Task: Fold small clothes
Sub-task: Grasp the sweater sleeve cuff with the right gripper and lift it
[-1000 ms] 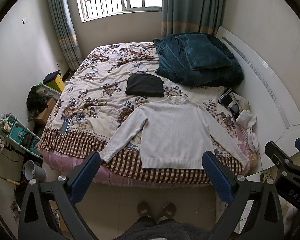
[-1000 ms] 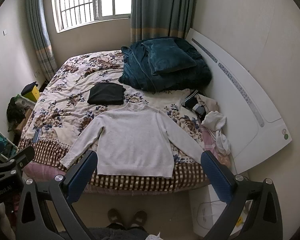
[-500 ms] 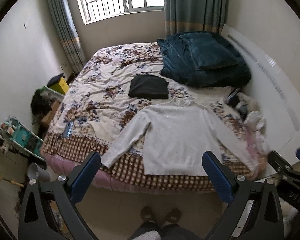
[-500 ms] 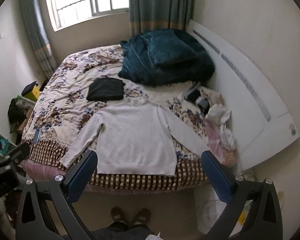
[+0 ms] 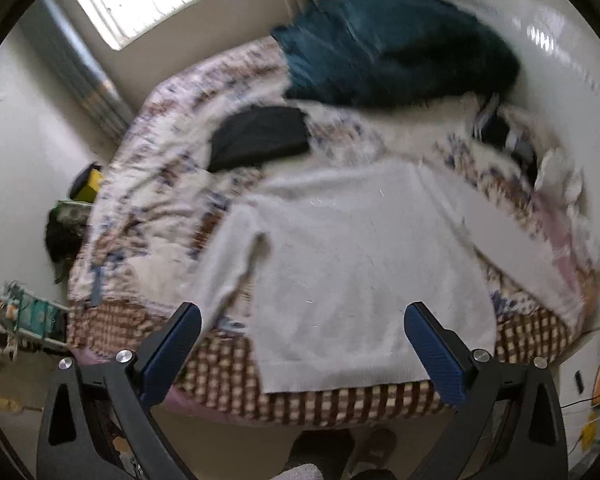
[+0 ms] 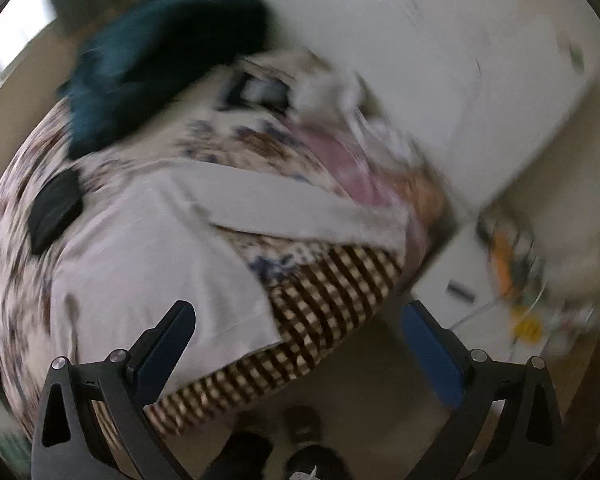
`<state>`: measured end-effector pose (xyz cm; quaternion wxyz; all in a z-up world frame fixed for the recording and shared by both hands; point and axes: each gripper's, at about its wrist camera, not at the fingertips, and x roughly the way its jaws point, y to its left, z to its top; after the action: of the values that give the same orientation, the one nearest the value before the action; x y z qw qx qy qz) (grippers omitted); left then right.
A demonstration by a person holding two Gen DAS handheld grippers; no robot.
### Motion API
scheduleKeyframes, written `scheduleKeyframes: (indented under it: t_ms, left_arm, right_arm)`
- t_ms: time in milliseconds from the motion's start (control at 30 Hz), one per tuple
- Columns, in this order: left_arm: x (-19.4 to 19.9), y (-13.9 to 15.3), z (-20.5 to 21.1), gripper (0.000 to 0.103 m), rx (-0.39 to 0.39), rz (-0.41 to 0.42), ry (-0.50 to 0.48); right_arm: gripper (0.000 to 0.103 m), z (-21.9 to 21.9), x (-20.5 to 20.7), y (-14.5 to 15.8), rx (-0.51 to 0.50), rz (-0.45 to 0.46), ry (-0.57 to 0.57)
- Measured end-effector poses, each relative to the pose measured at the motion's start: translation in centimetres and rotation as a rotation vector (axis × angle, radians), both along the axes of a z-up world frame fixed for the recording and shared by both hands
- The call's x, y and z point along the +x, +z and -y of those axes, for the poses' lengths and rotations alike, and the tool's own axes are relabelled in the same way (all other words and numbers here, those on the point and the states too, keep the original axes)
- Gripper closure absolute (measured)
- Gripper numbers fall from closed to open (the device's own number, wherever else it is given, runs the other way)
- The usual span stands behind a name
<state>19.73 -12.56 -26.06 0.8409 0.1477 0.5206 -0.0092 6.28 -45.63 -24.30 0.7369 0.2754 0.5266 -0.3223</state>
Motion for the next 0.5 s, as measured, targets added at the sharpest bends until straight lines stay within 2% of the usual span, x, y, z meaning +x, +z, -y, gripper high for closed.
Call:
scheduleKeyframes:
  t_ms: [33,200,367,433,500]
  left_arm:
    - [1.5,-2.6,0.8,0.000,0.012,-0.029,-0.008]
    - [6.8,-12.3,2.6,0.000,0.027,-0.163,-0.027]
    - [11.9,-21.1,3.5,0.000,0.004,-0.279,-0.021]
    - [13.5,-23.8,3.9,0.000,0.016,-0.307,-0.011]
    - [14.8,-26.2,4.0,0.000,0.031,-0.332,-0.007]
  right_arm:
    - [0.000,1.8,-0.2,-2.7,0.032,-0.002,-0.055]
    - [0.000,8.7,-0.8,-15.1,0.176,-0.031,-0.324]
    - [0.000,13.6,-2.7,-23.0,0.276,0.103,-0.639]
    - [0.000,15.0,-2.8,-25.7,0.298,0.154,-0.739]
    - [0.009,16.2,-2.9,-28.0,0.306,0.199,-0.806]
